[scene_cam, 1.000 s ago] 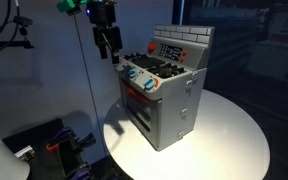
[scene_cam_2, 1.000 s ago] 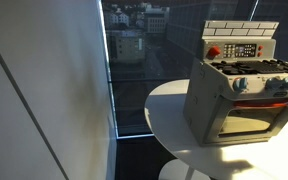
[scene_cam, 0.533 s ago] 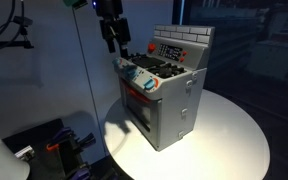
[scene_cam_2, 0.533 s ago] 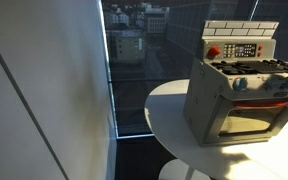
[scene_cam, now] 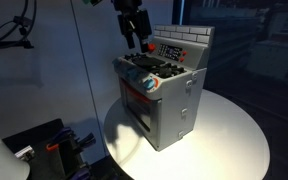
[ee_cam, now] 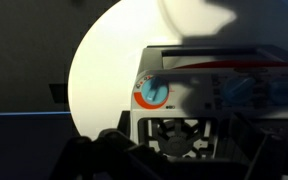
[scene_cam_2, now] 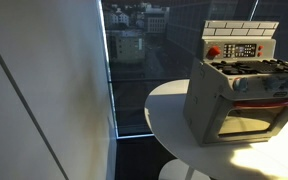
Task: Press the top right button orange on the stove
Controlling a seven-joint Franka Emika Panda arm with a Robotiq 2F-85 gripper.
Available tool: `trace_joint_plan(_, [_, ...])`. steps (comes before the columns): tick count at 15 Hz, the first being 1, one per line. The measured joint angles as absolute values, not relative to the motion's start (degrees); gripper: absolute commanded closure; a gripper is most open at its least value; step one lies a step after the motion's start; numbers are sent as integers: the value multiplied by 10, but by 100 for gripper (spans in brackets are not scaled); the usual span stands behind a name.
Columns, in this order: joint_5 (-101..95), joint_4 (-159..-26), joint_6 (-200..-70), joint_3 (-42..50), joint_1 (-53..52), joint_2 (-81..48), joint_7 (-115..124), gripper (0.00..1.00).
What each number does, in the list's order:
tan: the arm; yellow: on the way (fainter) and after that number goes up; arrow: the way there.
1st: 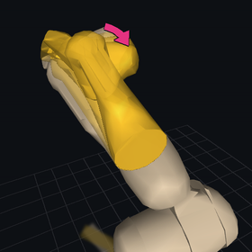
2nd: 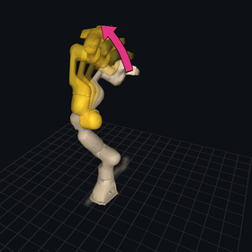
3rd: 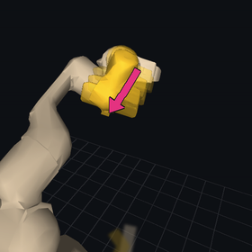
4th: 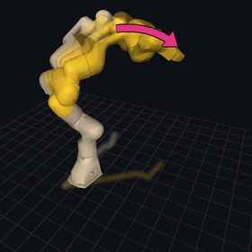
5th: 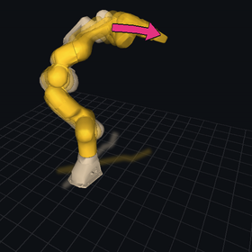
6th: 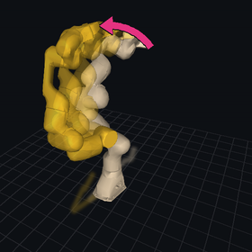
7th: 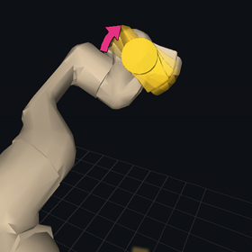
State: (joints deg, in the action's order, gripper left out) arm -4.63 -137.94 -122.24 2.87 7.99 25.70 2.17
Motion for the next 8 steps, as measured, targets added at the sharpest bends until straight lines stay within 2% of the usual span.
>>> trace_joint_plan(8, [-67, -1333, -1272, 37, 97, 191, 48, 0])
